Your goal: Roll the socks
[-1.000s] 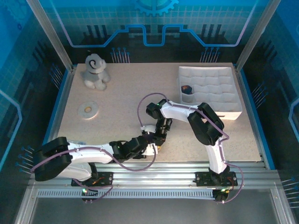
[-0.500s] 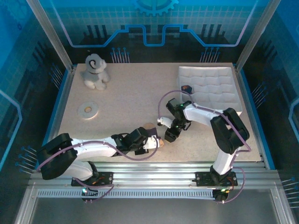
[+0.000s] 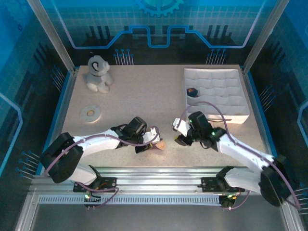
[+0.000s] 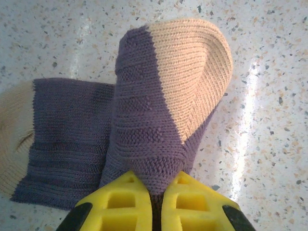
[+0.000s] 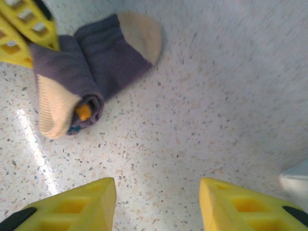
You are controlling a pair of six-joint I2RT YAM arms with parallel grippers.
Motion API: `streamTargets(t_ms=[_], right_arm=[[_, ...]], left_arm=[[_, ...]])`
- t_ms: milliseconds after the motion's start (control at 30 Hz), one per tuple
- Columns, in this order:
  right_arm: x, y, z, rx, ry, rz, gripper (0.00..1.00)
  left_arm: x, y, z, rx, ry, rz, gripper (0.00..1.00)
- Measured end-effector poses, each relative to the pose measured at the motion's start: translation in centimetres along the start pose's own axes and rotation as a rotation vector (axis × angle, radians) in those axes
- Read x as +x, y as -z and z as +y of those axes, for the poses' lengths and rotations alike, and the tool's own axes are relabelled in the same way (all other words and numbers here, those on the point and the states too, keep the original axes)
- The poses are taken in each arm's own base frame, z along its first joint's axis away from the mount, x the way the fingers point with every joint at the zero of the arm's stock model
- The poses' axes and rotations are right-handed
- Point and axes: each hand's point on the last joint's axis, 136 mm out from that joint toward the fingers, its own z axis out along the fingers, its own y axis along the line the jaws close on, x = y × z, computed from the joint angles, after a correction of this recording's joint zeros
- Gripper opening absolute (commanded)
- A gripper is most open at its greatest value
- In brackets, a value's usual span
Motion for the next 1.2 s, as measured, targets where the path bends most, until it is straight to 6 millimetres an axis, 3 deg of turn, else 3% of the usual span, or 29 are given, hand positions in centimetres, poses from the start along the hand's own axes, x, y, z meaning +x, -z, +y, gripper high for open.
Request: streamTargets(t_ms=[267,500,867,1100,1200], right_arm=[[-1.8,-1.4,4.4,0.057,0.363,-0.027,0.52],[-1.1,-4.8,7.1,0.031,0.602,0.067,0.53],[-2.5,-7.6,7.0,0.069,0.720,0.067,0.54],[-1.9,-9.3,6.6,0.088,0.749,0.092,0.55],[-1.9,-9.9,6.2,0.104,0.751,0.100,0.50]], left_arm=[[0.0,-0.1,0.5,0.123,0.101,0.015,0.00],[-0.1,-0.2,0.8,0.227,0.194,0.030,0.00],[0.0,-0.1,1.1,0.324,0.289,0.037,0.00],[0.0,-0.1,1.1,0.351,0.316,0.035,0.00],[0.1,-0.1,1.2,0.350,0.317,0.034,0.00]])
